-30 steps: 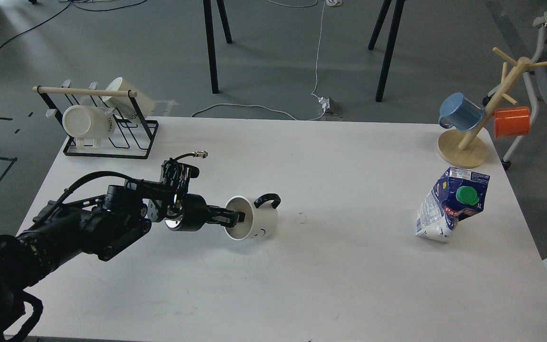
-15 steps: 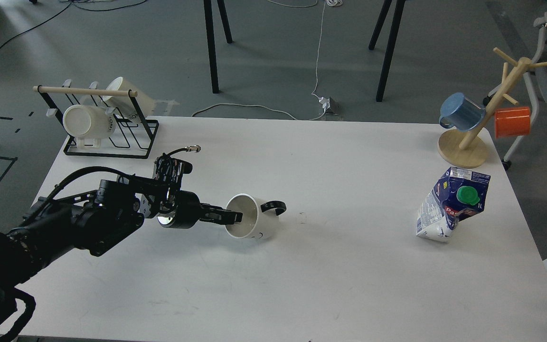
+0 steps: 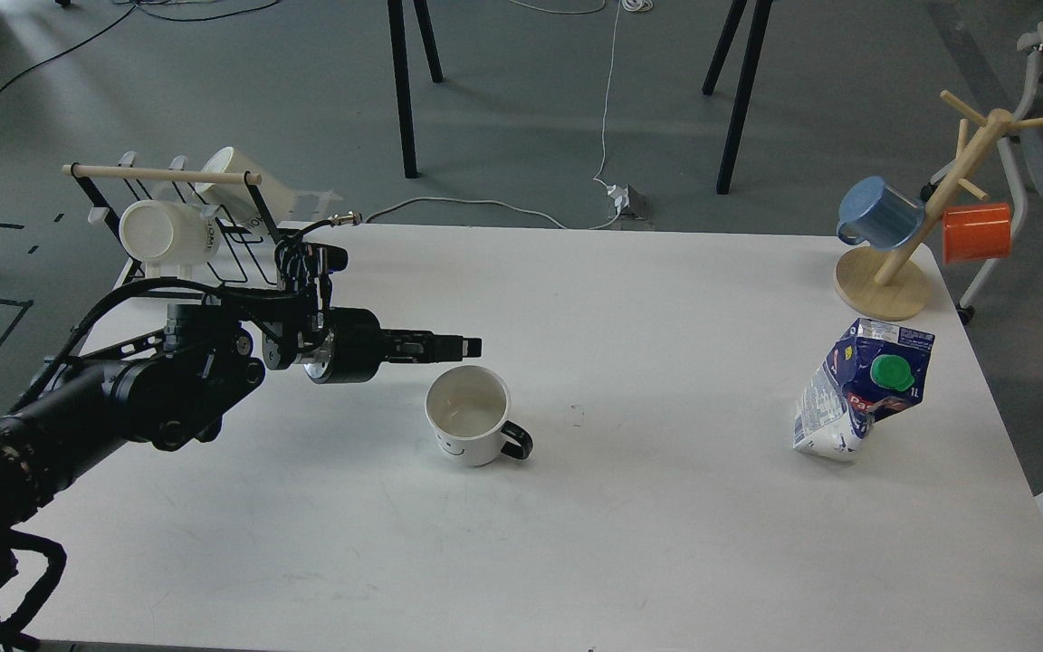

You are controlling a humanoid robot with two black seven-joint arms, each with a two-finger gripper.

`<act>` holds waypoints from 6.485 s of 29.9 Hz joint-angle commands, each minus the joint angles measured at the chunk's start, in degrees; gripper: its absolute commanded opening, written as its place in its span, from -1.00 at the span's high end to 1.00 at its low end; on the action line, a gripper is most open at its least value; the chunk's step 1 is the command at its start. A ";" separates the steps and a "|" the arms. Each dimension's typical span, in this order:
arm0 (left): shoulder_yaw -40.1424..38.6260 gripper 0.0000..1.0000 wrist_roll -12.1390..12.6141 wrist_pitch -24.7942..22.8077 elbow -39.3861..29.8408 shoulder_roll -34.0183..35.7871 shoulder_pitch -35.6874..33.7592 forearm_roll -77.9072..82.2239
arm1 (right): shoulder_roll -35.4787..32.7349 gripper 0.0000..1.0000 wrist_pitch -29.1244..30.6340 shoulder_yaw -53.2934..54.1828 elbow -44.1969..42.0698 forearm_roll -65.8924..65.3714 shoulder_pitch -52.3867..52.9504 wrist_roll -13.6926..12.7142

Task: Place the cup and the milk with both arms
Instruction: 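Release the mug and retract the left gripper toward the robot, then reach the right gripper to the milk carton and grasp it, then slide the milk carton with the right gripper toward the white mug, then open the right gripper and pull it back from the carton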

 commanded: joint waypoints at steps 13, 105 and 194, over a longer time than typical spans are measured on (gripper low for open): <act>-6.18 -0.73 0.01 0.01 0.34 14.36 8.90 -79.78 | -4.09 -0.98 0.00 -0.11 22.60 24.14 -24.56 0.00; -5.48 -0.88 0.01 0.01 9.04 11.11 19.46 -83.16 | 35.64 0.76 0.00 -0.90 25.69 0.15 -13.33 0.00; -5.22 -0.88 0.01 0.01 12.11 9.70 19.81 -82.98 | 45.22 -0.14 0.00 -6.44 17.08 -4.95 -14.21 0.00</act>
